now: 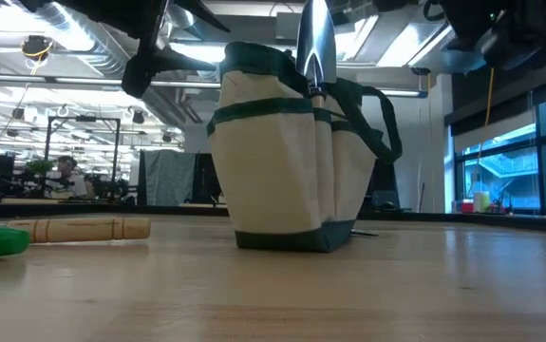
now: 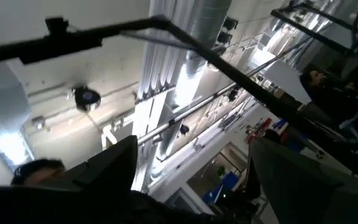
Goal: Pick & Place Garden tools in Gardening bag
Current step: Adjust the green gardening bag
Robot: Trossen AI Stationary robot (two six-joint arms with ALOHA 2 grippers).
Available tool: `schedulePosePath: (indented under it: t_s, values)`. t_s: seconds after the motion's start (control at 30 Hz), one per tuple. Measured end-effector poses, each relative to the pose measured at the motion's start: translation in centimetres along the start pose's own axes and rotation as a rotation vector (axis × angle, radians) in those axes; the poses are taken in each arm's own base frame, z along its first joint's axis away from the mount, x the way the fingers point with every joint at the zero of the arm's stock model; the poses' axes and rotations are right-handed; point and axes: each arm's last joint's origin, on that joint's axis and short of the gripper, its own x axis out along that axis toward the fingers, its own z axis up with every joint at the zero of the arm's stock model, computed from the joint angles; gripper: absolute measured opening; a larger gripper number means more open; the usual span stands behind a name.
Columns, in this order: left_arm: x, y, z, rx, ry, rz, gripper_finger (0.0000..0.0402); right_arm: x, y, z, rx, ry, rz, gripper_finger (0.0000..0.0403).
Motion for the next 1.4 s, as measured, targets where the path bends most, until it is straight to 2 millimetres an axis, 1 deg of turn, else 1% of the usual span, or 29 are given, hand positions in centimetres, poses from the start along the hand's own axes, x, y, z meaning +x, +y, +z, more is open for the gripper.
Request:
schedulePosePath:
  t_s: [0.1,0.17,0.33,0.43,0.57,0.67,0.77,0.83,1.03,1.17,1.27,1.4]
  values:
    - [0.0,0.0,0.0,0.001,0.003,0.001,0.0235,0.7,0.6,0.6,-0.06,0.069,0.026,0.0314]
    - [0.0,0.0,0.0,0.001,0.008,-0.002,0.0235,1.2,0.6,1.2,-0.094,0.134,0.006,0.0314]
    - [0.0,0.1,-0.1,-0.011,0.055,-0.017,0.0235,2.5,0.8,2.2,-0.162,0.406,-0.046,0.0314]
    - [0.0,0.3,-0.3,-0.015,0.077,0.001,0.0235,2.8,0.8,2.3,-0.153,0.54,-0.069,0.0314]
    - [0.0,0.6,-0.4,-0.024,0.09,0.027,0.0235,2.6,1.1,1.6,-0.149,0.619,-0.089,0.0314]
    - [0.0,0.6,-0.5,-0.025,0.09,0.029,0.0235,1.8,0.9,0.9,-0.122,0.665,-0.131,0.0314]
    - [0.0,0.6,-0.4,-0.027,0.086,0.03,0.0235,0.5,0.7,-0.1,-0.106,0.691,-0.175,0.0314]
    - [0.0,0.6,-0.4,-0.032,0.084,0.032,0.0235,-0.3,0.9,-0.7,-0.124,0.698,-0.182,0.0313]
    - [0.0,0.7,-0.4,-0.038,0.063,0.046,0.0235,-2.7,1.1,-2.3,-0.182,0.616,-0.281,0.0295]
    - [0.1,0.9,-0.4,-0.054,0.072,0.062,0.0235,-4.2,0.6,-3.2,-0.181,0.566,-0.359,0.028]
    - [0.2,1.1,-0.3,-0.07,0.084,0.075,0.0235,-5.4,-0.3,-3.8,-0.171,0.537,-0.463,0.027]
    - [0.4,1.3,-0.1,-0.075,0.095,0.076,0.0235,-6.9,-1.9,-4.7,-0.162,0.533,-0.699,0.0264]
